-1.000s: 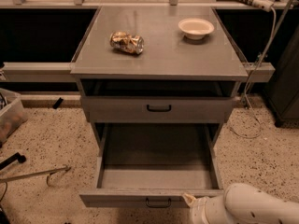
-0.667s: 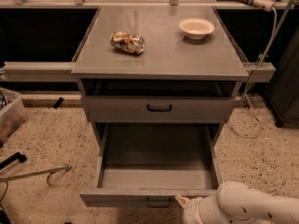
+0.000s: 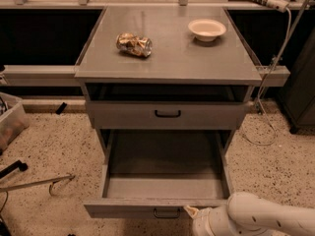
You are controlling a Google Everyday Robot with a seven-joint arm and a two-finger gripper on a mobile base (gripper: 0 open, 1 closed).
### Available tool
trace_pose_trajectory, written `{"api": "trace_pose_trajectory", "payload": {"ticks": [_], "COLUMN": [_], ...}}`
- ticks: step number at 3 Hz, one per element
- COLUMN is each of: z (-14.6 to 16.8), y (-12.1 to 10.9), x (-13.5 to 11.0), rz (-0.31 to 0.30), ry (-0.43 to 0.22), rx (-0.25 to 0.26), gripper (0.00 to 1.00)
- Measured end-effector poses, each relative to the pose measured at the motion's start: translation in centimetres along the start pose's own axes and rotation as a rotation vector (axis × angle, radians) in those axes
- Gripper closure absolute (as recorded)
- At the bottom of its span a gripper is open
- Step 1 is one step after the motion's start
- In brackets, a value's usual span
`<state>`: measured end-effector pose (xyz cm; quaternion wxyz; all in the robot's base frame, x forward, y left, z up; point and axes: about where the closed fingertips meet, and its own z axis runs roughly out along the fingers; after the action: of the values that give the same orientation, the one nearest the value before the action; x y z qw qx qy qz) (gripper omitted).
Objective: Close middle drawer
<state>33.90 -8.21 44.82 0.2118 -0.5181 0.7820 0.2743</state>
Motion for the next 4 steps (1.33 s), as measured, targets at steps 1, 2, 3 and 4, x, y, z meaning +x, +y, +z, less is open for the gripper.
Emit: {"api": "trace_pose_trajectory", "payload": {"ticks": [1,2,3,4], "z": [1.6,4.4,4.4,3.9], "y": [-2.0,-6.2,-6.3,-8.6], "x": [0.1,-1.0,-1.0,-1.3], "rz": [0.002,-0.005,-0.006,-0.017], "ry": [-0.035,-0.088,-0.088,-0.105], "rx": [0.005,0.033,0.034,0.092], "gripper": [0.00,0.00,0.00,0.00]}}
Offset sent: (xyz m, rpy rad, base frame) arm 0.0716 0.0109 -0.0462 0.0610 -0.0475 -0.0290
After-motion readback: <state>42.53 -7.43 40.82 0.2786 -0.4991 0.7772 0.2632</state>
